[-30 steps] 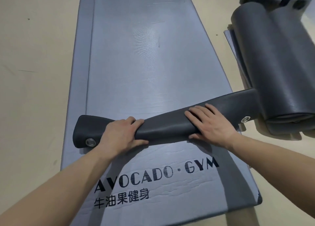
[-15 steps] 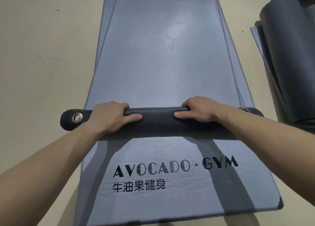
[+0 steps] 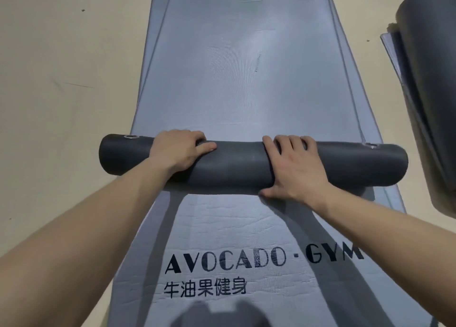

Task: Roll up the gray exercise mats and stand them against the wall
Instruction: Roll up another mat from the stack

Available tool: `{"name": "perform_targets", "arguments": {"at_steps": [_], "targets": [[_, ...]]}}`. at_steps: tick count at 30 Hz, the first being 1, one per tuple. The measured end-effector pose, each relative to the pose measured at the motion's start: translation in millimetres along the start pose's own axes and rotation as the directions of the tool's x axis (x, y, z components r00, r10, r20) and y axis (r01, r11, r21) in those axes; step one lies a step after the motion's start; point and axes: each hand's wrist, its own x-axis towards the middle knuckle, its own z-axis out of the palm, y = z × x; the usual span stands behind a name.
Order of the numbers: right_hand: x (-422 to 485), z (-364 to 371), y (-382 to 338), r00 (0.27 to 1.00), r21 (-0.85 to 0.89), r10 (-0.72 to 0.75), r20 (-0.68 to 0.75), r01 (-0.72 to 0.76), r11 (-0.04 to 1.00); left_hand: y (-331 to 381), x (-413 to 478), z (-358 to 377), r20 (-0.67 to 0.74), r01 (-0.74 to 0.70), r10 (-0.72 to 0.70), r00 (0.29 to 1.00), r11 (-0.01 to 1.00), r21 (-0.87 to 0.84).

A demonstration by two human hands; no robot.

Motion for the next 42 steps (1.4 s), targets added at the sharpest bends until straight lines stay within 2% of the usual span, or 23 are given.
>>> {"name": "perform_targets", "arguments": {"at_steps": [1, 3, 5, 9, 13, 18, 20, 23, 25, 27, 29, 31, 33, 35, 36, 38, 39, 40, 42], "targets": [[12.4, -3.9, 4.0, 0.999, 0.003, -0.020, 0.039, 0.020, 1.000, 2.5, 0.9, 2.6, -0.099, 0.006, -0.006, 0.995, 1.000, 0.002], [35.5, -10.2, 12.9, 0.990, 0.059, -0.064, 0.128, 0.057, 0.997, 13.6, -4.6, 7.5, -0.352, -0.009, 0.010, 0.936, 1.000, 0.004], [52.5, -13.2, 21.7, 0.969, 0.173, -0.081, 0.234, 0.041, 0.984, 22.5, -17.7, 14.7, -0.460, -0.090, 0.084, 0.884, 0.996, 0.008], [57.8, -6.1, 28.5, 0.970, 0.263, -0.081, 0.230, 0.018, 0.965, 10.2, -34.6, 33.5, -0.306, -0.215, 0.259, 0.916, 0.962, 0.170], [49.8, -6.8, 29.6, 0.988, 0.355, -0.053, 0.146, -0.003, 0.935, 3.8, -19.0, 31.6, -0.256, -0.234, 0.279, 0.925, 0.953, 0.195], [15.4, 9.1, 8.0, 0.998, 0.066, 0.011, -0.062, -0.007, 0.998, 4.8, -2.2, 12.5, -0.143, -0.272, 0.293, 0.945, 0.951, 0.144], [18.9, 4.3, 5.5, 0.999, 0.067, 0.037, -0.022, -0.036, 0.997, 9.0, -1.0, 3.9, -0.111, -0.270, 0.286, 0.952, 0.952, 0.142], [32.5, -27.7, 15.1, 0.992, 0.145, 0.014, 0.126, -0.032, 0.989, 13.7, -3.9, -11.8, -0.033, -0.247, 0.249, 0.968, 0.968, 0.052], [29.6, -44.5, 22.6, 0.964, 0.191, -0.031, 0.263, -0.020, 0.981, 17.1, -7.0, -22.0, 0.113, -0.244, 0.242, 0.964, 0.970, -0.002], [21.1, -54.5, 28.5, 0.905, 0.254, -0.064, 0.420, -0.049, 0.966, 22.3, -9.8, -30.6, 0.304, -0.236, 0.246, 0.920, 0.969, -0.069], [10.8, -57.3, 29.2, 0.856, 0.308, -0.086, 0.510, -0.088, 0.947, 27.5, -12.6, -31.1, 0.412, -0.230, 0.267, 0.871, 0.963, -0.137], [-1.5, -51.2, 22.8, 0.898, 0.263, -0.042, 0.438, -0.084, 0.961, 30.0, -13.8, -30.5, 0.425, -0.223, 0.279, 0.861, 0.958, -0.179], [-18.1, -35.6, 11.2, 0.981, 0.145, 0.041, 0.191, -0.069, 0.987, 30.8, -12.2, -31.9, 0.425, -0.200, 0.277, 0.862, 0.955, -0.218], [-28.8, -17.9, -1.3, 0.998, 0.043, 0.048, 0.033, -0.050, 0.998, 30.3, -11.1, -34.5, 0.450, -0.165, 0.273, 0.850, 0.950, -0.264], [-28.7, -12.5, -4.7, 0.999, 0.018, 0.038, 0.022, -0.039, 0.999, 29.5, -11.0, -35.4, 0.452, -0.155, 0.269, 0.850, 0.950, -0.272], [-16.7, -20.8, -0.4, 0.996, 0.043, 0.020, 0.089, -0.024, 0.999, 29.6, -13.5, -35.2, 0.386, -0.166, 0.254, 0.887, 0.955, -0.247], [-5.8, -31.5, 5.6, 0.989, 0.086, 0.001, 0.147, -0.014, 0.996, 30.9, -16.9, -33.6, 0.288, -0.208, 0.258, 0.922, 0.959, -0.194], [7.3, -44.0, 13.0, 0.976, 0.144, -0.024, 0.215, -0.007, 0.990, 33.4, -21.0, -28.6, 0.141, -0.270, 0.281, 0.949, 0.958, -0.093], [34.4, -64.4, 28.7, 0.934, 0.269, -0.069, 0.351, -0.030, 0.963, 40.7, -30.4, -11.6, -0.175, -0.338, 0.366, 0.914, 0.925, 0.174]]}}
